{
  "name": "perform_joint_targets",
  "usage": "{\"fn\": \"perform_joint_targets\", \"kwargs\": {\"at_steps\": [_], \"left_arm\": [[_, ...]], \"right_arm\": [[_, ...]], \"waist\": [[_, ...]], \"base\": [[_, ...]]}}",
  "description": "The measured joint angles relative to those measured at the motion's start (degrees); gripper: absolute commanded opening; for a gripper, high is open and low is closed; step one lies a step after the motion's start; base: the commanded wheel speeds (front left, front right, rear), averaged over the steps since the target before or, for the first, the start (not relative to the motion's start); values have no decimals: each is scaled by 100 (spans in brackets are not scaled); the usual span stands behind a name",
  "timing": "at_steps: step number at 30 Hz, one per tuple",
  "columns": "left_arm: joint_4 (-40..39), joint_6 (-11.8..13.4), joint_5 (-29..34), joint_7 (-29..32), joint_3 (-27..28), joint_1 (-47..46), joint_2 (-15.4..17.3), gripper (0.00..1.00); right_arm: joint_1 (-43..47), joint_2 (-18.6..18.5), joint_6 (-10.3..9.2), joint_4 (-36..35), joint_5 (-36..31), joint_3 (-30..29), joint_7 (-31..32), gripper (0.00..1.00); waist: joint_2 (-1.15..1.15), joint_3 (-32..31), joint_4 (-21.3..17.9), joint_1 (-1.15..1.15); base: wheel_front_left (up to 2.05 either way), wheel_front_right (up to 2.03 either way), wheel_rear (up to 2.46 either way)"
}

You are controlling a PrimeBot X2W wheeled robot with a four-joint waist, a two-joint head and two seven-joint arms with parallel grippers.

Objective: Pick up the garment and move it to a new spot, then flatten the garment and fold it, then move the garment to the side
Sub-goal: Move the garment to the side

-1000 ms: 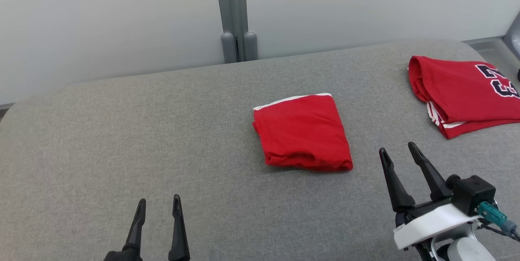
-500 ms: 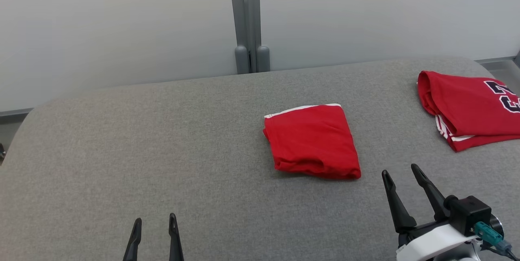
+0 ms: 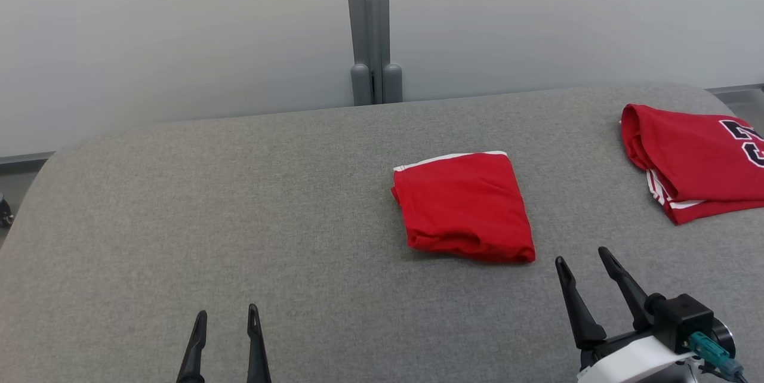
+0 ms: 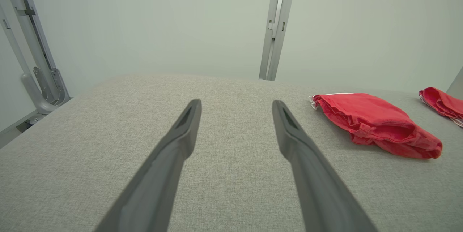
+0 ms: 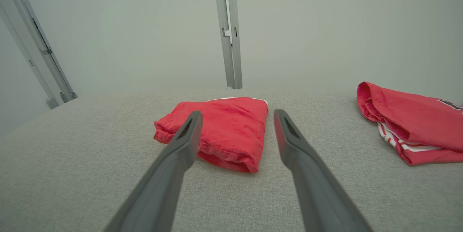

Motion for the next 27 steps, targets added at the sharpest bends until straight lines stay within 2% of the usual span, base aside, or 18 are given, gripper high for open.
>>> {"fn": "perform_joint_targets", "kwargs": {"at_steps": [14,27], "left_arm": [[78,2,58,0,3,-29,0,100],[101,-99,202,0,-52,-29,0,100]], "right_arm": [[85,86,0,-8,-75,-74,0,100],[85,110,0,-18,-75,-132,0,100]], "waist": [[0,-15,-15,0],[0,37,90,0]], "base": [[0,0,0],[0,0,0]]}}
